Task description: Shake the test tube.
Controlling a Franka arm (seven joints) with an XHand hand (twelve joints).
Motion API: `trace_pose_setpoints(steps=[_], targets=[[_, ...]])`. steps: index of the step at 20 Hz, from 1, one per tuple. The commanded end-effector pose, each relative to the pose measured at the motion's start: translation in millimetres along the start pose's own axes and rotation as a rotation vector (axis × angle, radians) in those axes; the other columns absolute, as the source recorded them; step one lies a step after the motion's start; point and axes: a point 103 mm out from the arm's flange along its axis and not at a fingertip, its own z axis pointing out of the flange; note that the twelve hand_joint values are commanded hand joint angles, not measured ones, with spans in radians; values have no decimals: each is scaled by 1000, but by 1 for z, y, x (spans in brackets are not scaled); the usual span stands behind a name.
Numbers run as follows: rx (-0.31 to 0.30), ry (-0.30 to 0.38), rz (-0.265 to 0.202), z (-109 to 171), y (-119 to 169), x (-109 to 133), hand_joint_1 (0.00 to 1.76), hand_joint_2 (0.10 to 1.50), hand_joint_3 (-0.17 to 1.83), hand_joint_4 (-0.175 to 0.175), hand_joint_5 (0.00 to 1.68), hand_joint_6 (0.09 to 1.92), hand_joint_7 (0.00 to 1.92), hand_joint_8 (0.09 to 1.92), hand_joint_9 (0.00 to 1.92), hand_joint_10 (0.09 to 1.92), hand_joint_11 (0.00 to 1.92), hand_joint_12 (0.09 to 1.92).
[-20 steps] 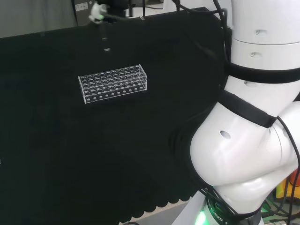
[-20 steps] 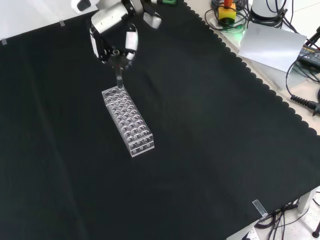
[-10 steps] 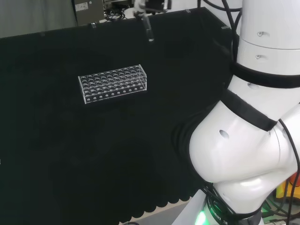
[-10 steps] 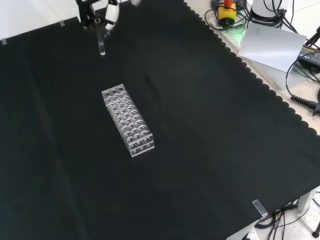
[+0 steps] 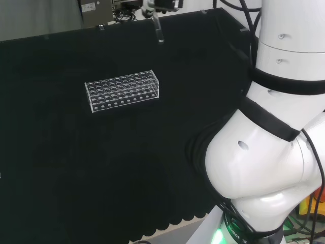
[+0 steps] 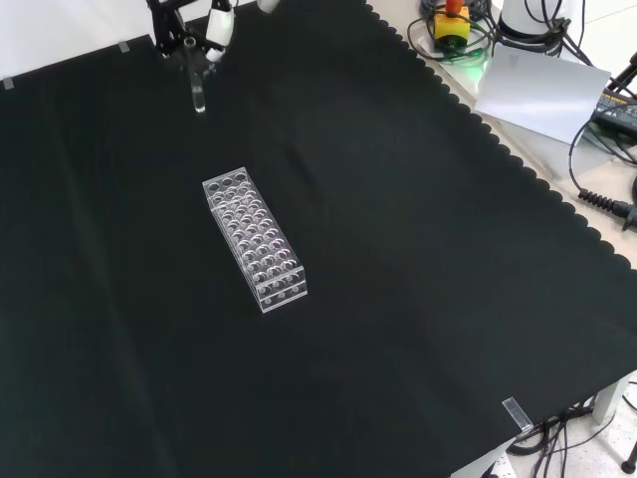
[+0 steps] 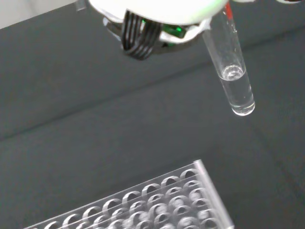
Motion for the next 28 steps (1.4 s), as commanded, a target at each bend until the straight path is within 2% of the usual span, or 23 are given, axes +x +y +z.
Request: trace_pose_setpoints(steps=[1, 5, 10, 13, 16, 19, 22, 25, 28], targets=[[48, 28, -125, 21, -12, 69, 1219, 683, 604, -175, 1289, 606, 1663, 602, 1533, 603, 1074, 1081], [86, 56, -206, 34, -24, 114, 1219, 683, 605, -175, 1289, 606, 1663, 602, 1532, 603, 1073, 1081], [134, 98, -282, 47, -42, 160, 1219, 683, 605, -175, 1289, 606, 1663, 601, 1532, 603, 1073, 1081], [146, 102, -322, 50, -52, 179, 1219, 683, 605, -175, 1290, 606, 1663, 601, 1532, 603, 1073, 1082], [146, 98, -341, 50, -56, 189, 1219, 683, 605, -175, 1290, 606, 1663, 601, 1532, 603, 1073, 1082], [135, 80, -340, 47, -54, 184, 1219, 683, 605, -175, 1290, 606, 1663, 600, 1532, 603, 1073, 1082], [119, 56, -314, 43, -46, 166, 1219, 682, 605, -175, 1290, 606, 1663, 600, 1532, 603, 1073, 1082], [98, 32, -272, 37, -36, 140, 1219, 682, 605, -175, 1290, 606, 1663, 600, 1532, 603, 1073, 1082], [78, 22, -206, 30, -23, 106, 1219, 682, 605, -175, 1290, 606, 1664, 599, 1532, 603, 1073, 1082]])
